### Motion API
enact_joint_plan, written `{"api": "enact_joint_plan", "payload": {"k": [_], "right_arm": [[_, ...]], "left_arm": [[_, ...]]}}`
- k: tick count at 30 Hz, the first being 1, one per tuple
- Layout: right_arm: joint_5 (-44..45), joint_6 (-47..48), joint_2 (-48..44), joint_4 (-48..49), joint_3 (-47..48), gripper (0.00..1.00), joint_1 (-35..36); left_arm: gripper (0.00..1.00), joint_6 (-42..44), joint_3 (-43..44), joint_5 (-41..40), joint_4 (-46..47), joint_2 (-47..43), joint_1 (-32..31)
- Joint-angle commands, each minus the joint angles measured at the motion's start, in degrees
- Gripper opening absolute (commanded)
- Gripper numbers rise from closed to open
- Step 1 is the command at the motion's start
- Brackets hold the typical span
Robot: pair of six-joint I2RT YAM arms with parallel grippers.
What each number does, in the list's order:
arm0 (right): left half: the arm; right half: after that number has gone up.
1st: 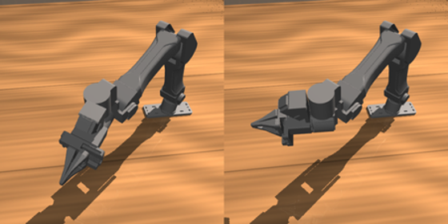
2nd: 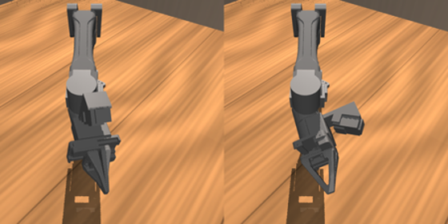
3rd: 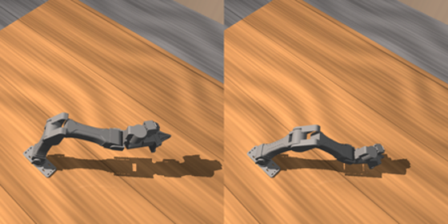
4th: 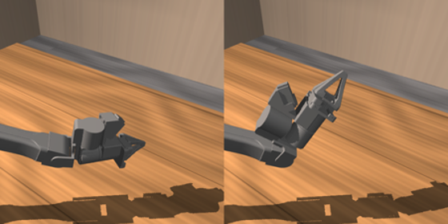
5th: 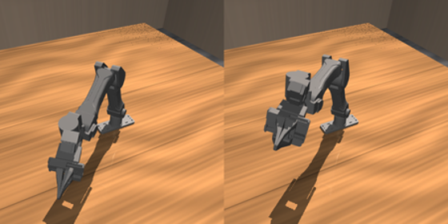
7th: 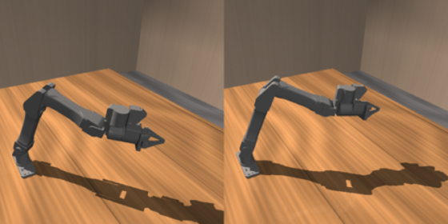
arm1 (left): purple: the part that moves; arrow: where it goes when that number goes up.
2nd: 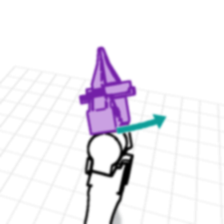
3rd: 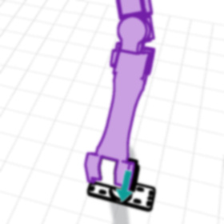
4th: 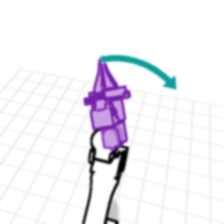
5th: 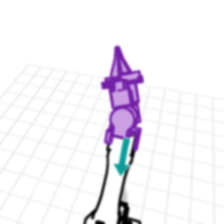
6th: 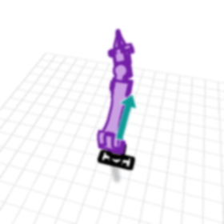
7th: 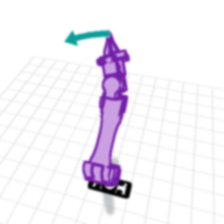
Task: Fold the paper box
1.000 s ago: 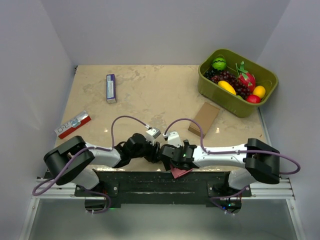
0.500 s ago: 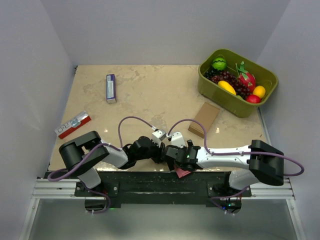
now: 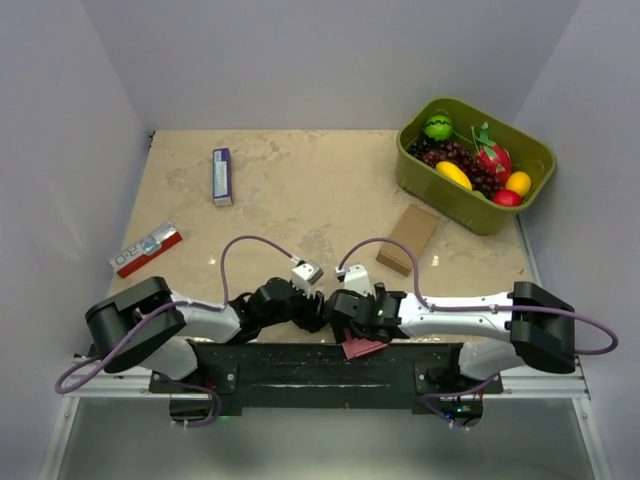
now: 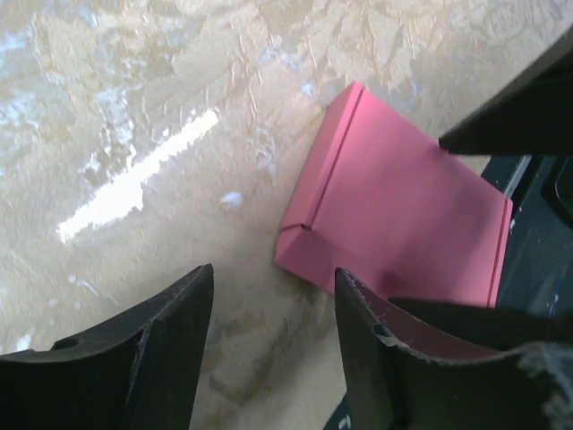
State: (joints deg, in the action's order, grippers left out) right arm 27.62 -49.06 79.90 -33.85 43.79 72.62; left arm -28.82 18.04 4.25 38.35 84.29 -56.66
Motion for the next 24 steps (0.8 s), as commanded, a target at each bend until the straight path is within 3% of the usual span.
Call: {"api": "enact_joint_plan", "payload": {"k": [1, 8, 10, 13, 16, 24], "right_arm": [[-0.2, -3.4, -4.9, -4.0, 3.1, 0.99, -1.3], [-3.5, -4.0, -14.7, -1.9, -1.3, 0.99, -7.8], [-4.6, -4.4, -16.8, -0.6, -4.7, 0.98, -12.3], [-5.0, -6.5, -21.2, 0.8, -8.9, 0.92, -17.4], [-1.6, -10.4, -23.8, -2.9, -10.7, 0.88, -19.9], [-1.3, -13.2, -18.7, -7.7, -12.5, 0.76, -20.4]], "left_arm": [[0.61, 0.0, -2.5, -1.4, -4.2, -4.4, -0.7], [0.6, -6.6, -5.8, -2.9, -3.6, -11.9, -0.8], [0.5, -8.4, -5.7, -1.0, -1.6, -11.7, -1.3], [0.35, -10.7, -5.4, 1.6, 3.3, -8.6, -2.7], [0.27, -12.4, -4.1, 3.1, 7.3, -3.8, -4.9], [0.21, -14.7, -2.1, 4.7, 13.8, 3.0, -7.3]]}}
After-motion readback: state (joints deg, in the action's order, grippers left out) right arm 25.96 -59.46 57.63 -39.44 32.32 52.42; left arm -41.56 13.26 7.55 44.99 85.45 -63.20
